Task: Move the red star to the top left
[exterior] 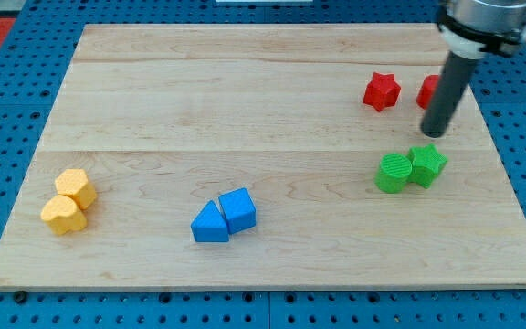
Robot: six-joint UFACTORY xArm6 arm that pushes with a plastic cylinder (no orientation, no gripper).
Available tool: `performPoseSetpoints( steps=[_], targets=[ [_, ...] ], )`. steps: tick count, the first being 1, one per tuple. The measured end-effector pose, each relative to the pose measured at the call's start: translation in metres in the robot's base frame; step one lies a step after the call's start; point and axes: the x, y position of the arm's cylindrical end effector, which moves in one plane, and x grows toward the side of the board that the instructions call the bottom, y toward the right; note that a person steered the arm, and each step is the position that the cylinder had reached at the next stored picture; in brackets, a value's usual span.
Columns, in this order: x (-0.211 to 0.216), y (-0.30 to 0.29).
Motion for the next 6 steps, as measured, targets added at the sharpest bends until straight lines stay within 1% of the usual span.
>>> performPoseSetpoints(
  steps=[1, 2, 3, 4, 6],
  targets=[
    [-0.014, 0.069],
    [-0.051, 0.088],
    [-0.062, 0.046],
    [-0.063, -0.002],
    [-0.072, -0.075]
  ],
)
